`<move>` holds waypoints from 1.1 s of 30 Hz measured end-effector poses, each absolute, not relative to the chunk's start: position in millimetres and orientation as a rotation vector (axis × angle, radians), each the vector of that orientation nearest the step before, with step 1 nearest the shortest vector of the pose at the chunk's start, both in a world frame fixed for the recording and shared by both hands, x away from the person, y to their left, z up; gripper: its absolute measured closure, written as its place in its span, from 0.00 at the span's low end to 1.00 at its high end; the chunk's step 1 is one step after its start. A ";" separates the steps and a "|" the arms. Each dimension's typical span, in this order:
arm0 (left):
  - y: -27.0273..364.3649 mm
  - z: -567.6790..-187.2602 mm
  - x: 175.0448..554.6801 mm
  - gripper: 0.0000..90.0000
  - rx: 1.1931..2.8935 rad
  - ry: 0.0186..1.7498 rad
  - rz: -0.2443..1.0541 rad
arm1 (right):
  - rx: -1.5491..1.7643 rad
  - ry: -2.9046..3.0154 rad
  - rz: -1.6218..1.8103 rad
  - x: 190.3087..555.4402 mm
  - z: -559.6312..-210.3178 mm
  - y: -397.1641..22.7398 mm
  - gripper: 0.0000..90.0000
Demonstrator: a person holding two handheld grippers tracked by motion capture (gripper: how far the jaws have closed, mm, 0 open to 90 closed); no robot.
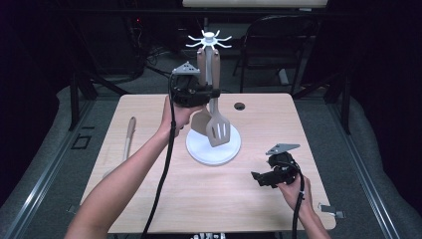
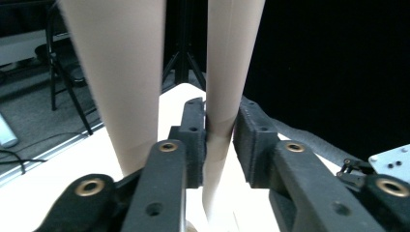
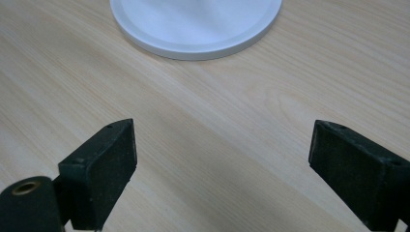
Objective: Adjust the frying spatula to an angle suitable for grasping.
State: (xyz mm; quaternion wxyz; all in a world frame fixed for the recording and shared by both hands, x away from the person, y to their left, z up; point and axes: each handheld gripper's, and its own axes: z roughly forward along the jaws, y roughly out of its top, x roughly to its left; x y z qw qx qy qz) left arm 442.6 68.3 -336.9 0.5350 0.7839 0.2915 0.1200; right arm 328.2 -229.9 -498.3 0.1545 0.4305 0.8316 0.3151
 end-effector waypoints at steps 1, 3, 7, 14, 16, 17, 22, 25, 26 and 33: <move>68.2 -336.4 441.2 0.73 1.873 0.698 0.296 | 1.235 2.386 0.903 328.3 -498.4 -229.8 0.10; 68.7 -335.8 438.9 0.70 1.879 0.693 0.300 | 1.235 2.394 0.898 328.7 -498.9 -229.8 0.10; 69.8 -335.0 434.0 0.62 1.886 0.695 0.302 | 1.237 2.393 0.904 328.9 -499.3 -229.2 0.10; 72.3 -335.0 425.3 0.46 1.917 0.671 0.276 | 1.233 2.407 0.903 329.2 -499.5 -228.8 0.10; 74.3 -334.9 421.2 0.43 1.928 0.659 0.272 | 1.235 2.405 0.909 329.0 -499.5 -228.8 0.10; 75.3 -335.0 419.4 0.41 1.929 0.650 0.273 | 1.234 2.405 0.911 328.9 -499.4 -228.8 0.10; 83.9 -331.9 412.7 0.33 1.926 0.615 0.258 | 1.231 2.411 0.910 329.1 -499.4 -228.3 0.10; 89.4 -328.3 410.9 0.30 1.923 0.609 0.263 | 1.231 2.414 0.916 329.2 -499.4 -228.1 0.11; 91.2 -327.0 410.5 0.29 1.921 0.616 0.271 | 1.233 2.411 0.917 329.1 -499.5 -228.0 0.11; 105.5 -317.8 413.6 0.21 1.902 0.643 0.299 | 1.234 2.410 0.922 329.5 -499.6 -229.3 0.11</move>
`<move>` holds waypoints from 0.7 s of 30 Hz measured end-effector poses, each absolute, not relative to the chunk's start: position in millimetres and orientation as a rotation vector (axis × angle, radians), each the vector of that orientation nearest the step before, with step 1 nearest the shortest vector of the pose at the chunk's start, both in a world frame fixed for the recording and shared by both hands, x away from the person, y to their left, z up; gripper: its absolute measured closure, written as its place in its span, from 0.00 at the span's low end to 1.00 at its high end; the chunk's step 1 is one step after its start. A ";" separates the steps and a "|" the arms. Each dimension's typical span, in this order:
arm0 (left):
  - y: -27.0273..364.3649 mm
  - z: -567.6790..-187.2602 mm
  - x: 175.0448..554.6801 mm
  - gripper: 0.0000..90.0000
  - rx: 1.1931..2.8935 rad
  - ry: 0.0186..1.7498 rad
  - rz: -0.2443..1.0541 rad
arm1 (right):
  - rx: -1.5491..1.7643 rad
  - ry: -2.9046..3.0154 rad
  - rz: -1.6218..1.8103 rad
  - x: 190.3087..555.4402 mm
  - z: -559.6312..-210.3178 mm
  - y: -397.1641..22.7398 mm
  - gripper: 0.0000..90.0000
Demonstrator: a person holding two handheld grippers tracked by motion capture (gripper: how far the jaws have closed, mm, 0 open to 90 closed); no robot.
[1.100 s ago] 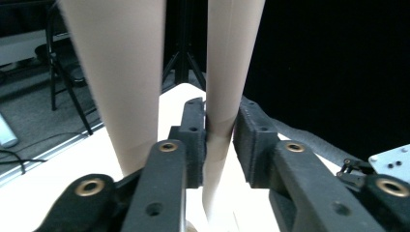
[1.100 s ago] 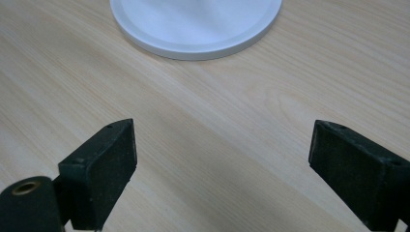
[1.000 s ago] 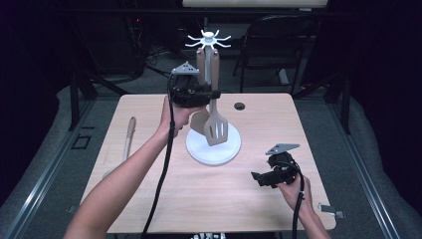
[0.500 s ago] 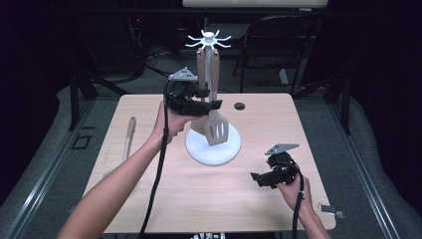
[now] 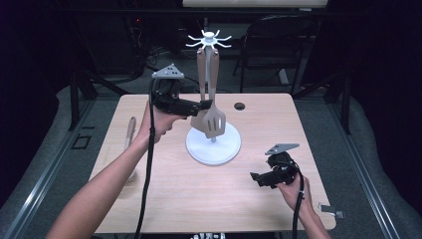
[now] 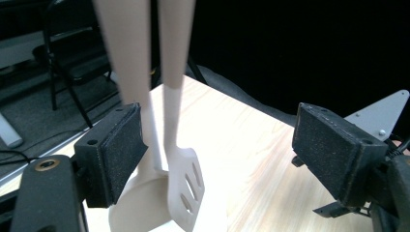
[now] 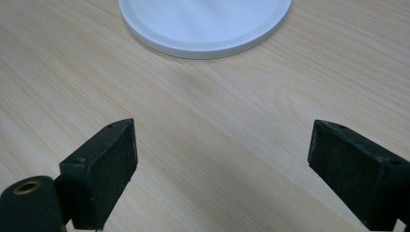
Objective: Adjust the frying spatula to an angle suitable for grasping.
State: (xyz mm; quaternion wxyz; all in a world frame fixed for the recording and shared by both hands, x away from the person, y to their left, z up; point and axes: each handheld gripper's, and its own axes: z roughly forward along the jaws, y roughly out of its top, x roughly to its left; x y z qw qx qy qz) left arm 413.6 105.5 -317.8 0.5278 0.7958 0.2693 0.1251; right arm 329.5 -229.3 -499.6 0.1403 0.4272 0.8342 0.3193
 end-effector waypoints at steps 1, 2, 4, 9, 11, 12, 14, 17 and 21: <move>106.9 -316.5 414.0 0.21 1.896 0.648 0.301 | 1.234 2.409 0.918 329.5 -499.5 -229.7 0.11; 109.4 -313.8 415.1 0.21 1.898 0.646 0.304 | 1.234 2.409 0.917 329.5 -499.6 -229.8 0.11; 112.6 -308.9 416.1 0.21 1.896 0.652 0.321 | 1.235 2.411 0.918 329.5 -499.6 -230.1 0.11; 119.6 -295.6 419.0 0.25 1.882 0.651 0.353 | 1.243 2.421 0.898 329.5 -500.0 -231.2 0.11; 122.0 -291.1 419.9 0.27 1.879 0.655 0.370 | 1.246 2.419 0.907 329.6 -500.5 -231.5 0.11; 122.9 -289.1 420.4 0.29 1.878 0.658 0.378 | 1.245 2.419 0.908 329.8 -500.6 -231.5 0.11; 125.3 -285.4 421.4 0.32 1.871 0.662 0.391 | 1.242 2.418 0.908 330.3 -501.1 -231.4 0.11; 128.2 -280.1 422.2 0.37 1.866 0.673 0.423 | 1.243 2.420 0.906 330.5 -501.7 -230.6 0.11; 130.3 -273.7 422.5 0.48 1.853 0.676 0.452 | 1.241 2.424 0.904 330.5 -501.9 -230.6 0.11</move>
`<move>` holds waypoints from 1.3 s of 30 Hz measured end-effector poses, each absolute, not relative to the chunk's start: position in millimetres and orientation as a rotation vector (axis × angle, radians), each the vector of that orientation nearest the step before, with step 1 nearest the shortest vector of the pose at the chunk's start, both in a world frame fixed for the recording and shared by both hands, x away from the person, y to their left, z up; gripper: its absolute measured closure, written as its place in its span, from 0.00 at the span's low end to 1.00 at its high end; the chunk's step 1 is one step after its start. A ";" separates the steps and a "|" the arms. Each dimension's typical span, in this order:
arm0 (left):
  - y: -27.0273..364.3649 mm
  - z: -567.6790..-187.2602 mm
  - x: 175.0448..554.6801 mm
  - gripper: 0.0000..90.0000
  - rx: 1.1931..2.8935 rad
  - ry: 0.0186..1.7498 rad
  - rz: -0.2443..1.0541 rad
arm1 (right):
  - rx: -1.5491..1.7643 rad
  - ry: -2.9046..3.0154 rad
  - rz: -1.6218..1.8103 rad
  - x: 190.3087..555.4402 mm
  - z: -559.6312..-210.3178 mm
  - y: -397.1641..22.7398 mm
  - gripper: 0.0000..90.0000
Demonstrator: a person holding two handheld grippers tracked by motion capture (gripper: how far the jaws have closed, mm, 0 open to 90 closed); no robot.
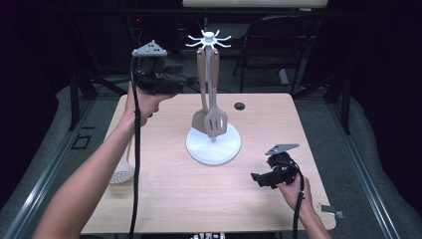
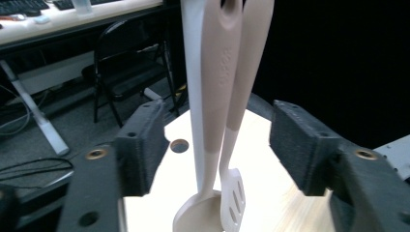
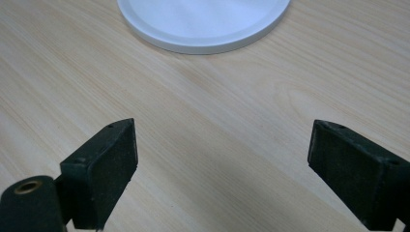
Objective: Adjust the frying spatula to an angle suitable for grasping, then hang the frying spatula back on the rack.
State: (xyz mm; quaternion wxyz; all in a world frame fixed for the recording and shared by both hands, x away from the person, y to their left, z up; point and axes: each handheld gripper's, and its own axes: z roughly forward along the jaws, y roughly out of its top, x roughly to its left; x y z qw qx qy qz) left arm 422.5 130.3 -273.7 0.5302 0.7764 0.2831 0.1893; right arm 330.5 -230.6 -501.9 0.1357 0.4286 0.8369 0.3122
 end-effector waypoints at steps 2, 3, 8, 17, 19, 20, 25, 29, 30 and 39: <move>131.1 -270.8 422.7 0.55 1.844 0.670 0.464 | 1.241 2.422 0.902 330.6 -502.1 -230.9 0.11; 131.4 -269.1 422.7 0.59 1.837 0.670 0.471 | 1.241 2.423 0.902 330.7 -502.1 -230.9 0.11; 130.6 -260.3 424.2 0.79 1.819 0.672 0.511 | 1.234 2.432 0.895 330.8 -502.0 -230.6 0.11; 123.3 -242.8 430.8 1.00 1.790 0.669 0.587 | 1.229 2.432 0.897 331.9 -503.4 -228.7 0.12; 120.9 -240.2 433.1 1.00 1.797 0.665 0.587 | 1.227 2.437 0.895 332.3 -503.6 -228.2 0.12; 119.5 -239.4 434.1 1.00 1.798 0.665 0.590 | 1.226 2.438 0.895 332.5 -503.7 -228.2 0.12; 112.9 -240.5 443.7 1.00 1.824 0.684 0.632 | 1.226 2.443 0.886 333.2 -504.0 -228.7 0.12; 111.3 -241.7 452.1 1.00 1.818 0.699 0.621 | 1.217 2.439 0.899 331.6 -502.8 -228.6 0.12; 110.1 -241.5 452.7 1.00 1.818 0.699 0.627 | 1.217 2.444 0.886 331.7 -502.7 -229.1 0.12; 109.8 -238.5 463.0 1.00 1.812 0.721 0.643 | 1.216 2.460 0.888 331.9 -504.6 -227.2 0.12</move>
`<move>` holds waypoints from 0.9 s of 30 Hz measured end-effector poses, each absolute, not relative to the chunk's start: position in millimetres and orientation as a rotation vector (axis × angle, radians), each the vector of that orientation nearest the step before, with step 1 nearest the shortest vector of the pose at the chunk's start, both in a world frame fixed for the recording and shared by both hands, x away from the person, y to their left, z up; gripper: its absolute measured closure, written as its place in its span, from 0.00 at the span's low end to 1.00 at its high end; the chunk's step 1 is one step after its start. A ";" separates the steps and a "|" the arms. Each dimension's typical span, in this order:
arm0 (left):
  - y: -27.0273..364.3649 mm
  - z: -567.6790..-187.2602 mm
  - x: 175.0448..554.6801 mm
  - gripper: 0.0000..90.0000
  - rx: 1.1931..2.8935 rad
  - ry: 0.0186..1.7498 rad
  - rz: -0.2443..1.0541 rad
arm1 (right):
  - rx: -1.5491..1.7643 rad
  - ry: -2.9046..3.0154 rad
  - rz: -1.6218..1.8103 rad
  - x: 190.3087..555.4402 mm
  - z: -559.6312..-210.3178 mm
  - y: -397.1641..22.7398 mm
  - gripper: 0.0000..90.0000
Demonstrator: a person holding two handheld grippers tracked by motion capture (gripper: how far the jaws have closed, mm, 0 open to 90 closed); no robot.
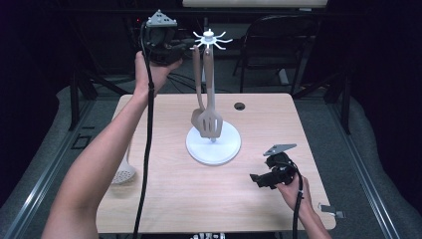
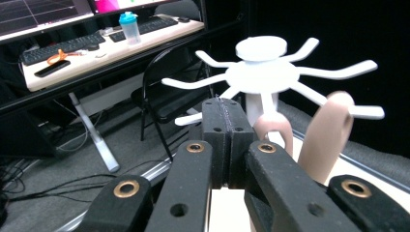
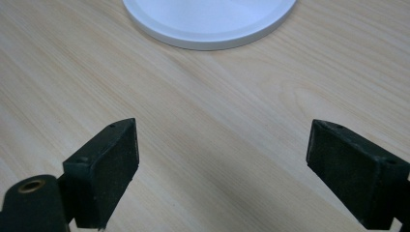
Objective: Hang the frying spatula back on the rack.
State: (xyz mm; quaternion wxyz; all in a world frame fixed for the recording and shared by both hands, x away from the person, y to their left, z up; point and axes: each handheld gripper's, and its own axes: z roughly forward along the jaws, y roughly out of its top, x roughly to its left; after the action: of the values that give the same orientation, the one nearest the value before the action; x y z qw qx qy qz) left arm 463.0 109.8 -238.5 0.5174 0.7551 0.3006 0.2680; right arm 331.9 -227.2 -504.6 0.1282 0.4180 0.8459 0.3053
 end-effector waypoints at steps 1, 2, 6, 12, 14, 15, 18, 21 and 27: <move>110.8 -238.5 461.9 1.00 1.812 0.723 0.649 | 1.215 2.462 0.878 332.0 -505.0 -226.7 0.12; 112.3 -238.8 460.1 1.00 1.808 0.721 0.649 | 1.211 2.468 0.875 332.1 -505.7 -226.3 0.12; 118.2 -240.0 448.8 1.00 1.803 0.705 0.649 | 1.210 2.477 0.881 332.0 -506.2 -225.4 0.12; 127.4 -238.1 425.8 1.00 1.768 0.701 0.660 | 1.206 2.477 0.853 331.6 -505.6 -223.9 0.12; 127.8 -236.9 419.1 1.00 1.764 0.679 0.651 | 1.191 2.477 0.856 332.0 -506.0 -222.2 0.12; 126.6 -236.1 415.9 1.00 1.767 0.667 0.653 | 1.194 2.477 0.858 331.9 -506.1 -221.7 0.13; 119.3 -234.2 409.3 1.00 1.778 0.642 0.649 | 1.189 2.485 0.856 333.1 -506.7 -222.3 0.13; 109.2 -235.2 409.7 1.00 1.817 0.626 0.668 | 1.192 2.495 0.855 334.7 -508.7 -221.4 0.13; 105.0 -241.8 420.8 1.00 1.827 0.666 0.667 | 1.170 2.511 0.832 334.0 -508.8 -217.6 0.13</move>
State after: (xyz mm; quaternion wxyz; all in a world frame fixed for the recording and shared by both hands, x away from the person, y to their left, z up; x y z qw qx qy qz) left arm 420.8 105.0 -241.8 0.5167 0.7609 0.2775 0.2778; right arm 334.0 -217.6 -508.8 0.1241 0.4014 0.8615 0.2853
